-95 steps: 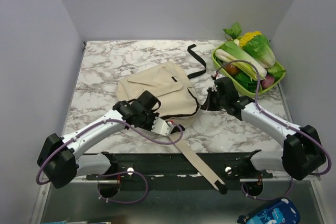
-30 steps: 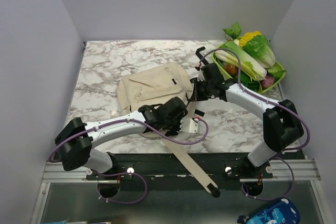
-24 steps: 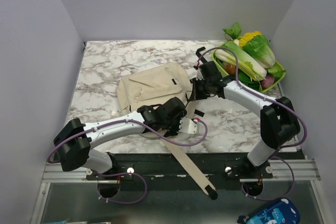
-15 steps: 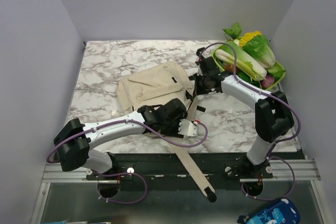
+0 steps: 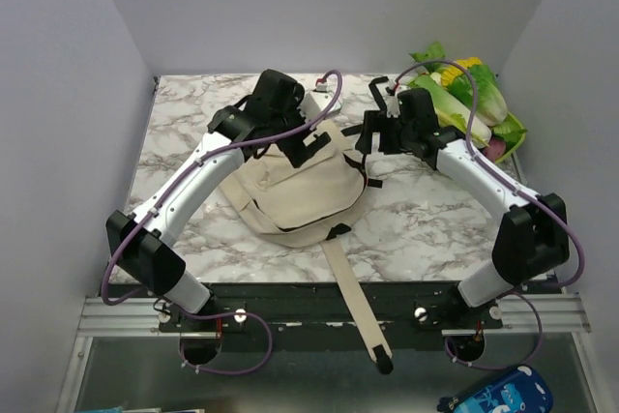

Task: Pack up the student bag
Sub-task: Reset both arms

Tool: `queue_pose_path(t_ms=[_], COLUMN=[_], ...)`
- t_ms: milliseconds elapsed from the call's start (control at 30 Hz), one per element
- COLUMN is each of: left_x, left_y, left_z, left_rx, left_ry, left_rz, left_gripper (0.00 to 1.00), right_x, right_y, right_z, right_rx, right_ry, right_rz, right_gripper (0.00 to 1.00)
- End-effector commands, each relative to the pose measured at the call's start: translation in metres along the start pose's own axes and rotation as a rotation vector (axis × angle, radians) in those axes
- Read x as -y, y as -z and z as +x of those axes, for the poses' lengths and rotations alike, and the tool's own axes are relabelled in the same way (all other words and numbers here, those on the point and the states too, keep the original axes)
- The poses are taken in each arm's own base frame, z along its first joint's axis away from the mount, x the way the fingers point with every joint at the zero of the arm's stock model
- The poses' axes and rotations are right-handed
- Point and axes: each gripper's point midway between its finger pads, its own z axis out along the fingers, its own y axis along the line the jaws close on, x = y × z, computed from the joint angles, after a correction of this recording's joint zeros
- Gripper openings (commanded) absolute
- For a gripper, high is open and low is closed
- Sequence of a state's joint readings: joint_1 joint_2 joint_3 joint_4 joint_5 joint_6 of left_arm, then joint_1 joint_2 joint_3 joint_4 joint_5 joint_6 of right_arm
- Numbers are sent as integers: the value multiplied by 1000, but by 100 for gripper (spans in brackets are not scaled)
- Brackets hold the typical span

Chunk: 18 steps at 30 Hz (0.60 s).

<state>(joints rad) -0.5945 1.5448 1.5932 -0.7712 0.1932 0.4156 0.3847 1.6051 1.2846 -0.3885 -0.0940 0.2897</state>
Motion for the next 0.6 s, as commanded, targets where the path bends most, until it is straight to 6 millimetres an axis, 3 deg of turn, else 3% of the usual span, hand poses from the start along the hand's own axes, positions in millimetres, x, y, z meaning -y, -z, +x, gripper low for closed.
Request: queue_pose_path(t_ms=[0,33,100,233,433,567], left_x=[17,17,17,-6,-32,-69], left_y=[18,20,25,31,36,44], left_z=[36,40,52,79,111,138], left_rx=[-113,-113,-111,-90,-76,-32], left_ry=[141,154,180,266,385,513], left_rz=[61,58,48,-13,-47,-153], left_gripper=[99,99,99,99,99,99], right_x=[-24,-23,-30,-34,-17,-6], right_y=[29,31,48,69,74,76], right_z=[8,19,14,17,42,52], right_rx=[45,35,83,135,140,148], right_ry=[-7,-13,-12,-8,-10,-14], right_rz=[-138,-143,-184,-214,-161,-111], right_gripper=[100,100,100,100,100,100])
